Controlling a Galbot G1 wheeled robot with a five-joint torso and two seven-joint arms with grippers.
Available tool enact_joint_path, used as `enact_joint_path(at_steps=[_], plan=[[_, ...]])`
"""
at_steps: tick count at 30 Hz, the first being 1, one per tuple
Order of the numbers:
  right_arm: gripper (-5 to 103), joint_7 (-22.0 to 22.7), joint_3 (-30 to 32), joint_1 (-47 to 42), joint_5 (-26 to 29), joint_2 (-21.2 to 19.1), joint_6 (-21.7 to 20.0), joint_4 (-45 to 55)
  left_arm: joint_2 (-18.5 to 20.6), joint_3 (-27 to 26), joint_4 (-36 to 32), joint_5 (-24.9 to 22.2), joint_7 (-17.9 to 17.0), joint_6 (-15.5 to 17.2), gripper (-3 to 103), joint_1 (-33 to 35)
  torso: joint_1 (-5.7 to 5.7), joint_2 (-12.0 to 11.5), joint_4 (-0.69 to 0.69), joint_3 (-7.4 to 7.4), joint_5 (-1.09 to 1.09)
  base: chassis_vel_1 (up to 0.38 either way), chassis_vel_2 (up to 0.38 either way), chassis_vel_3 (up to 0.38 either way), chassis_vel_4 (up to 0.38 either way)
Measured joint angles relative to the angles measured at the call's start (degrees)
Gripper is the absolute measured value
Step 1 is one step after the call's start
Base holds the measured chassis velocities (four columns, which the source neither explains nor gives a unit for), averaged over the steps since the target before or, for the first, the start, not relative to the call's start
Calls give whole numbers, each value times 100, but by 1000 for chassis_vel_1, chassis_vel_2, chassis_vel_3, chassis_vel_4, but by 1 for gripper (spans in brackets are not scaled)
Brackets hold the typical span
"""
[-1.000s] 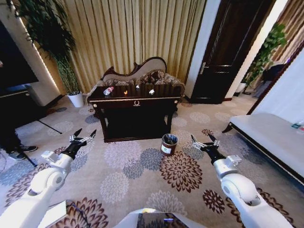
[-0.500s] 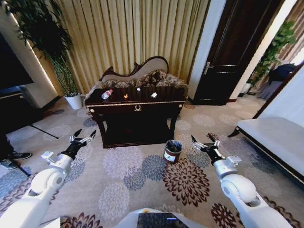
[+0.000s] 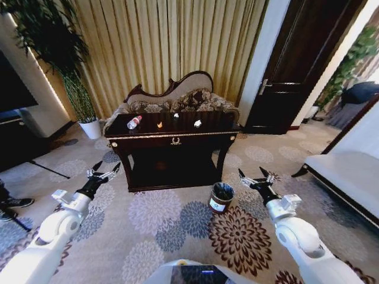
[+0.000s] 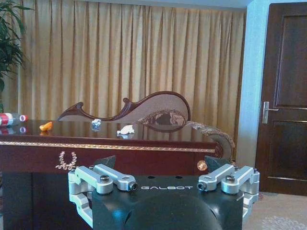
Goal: Move to the front of the table and place the trash on the table into the trash bin.
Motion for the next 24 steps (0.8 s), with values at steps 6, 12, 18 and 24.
enact_joint_path(at_steps=[6,12,18,24], plan=[[100,0,1,-3,-4,9,0,8,0,-5,4,0,6,-15,100,0,0,0,0,0,-2,-181,141,172,-156],[100,0,1,-14,-6,13,0,10,-8,-4,19,1,11,-26,100,0,0,0,0,0,-2,-158,174,171,-167],[100,0,1,-21,-11,17,1,15,-12,-2,36,5,15,-35,100,2,0,0,0,0,-2,-178,188,164,-177],[100,0,0,-21,-12,17,2,17,-14,0,36,9,18,-40,100,3,0,0,0,0,-2,-161,172,160,-158]])
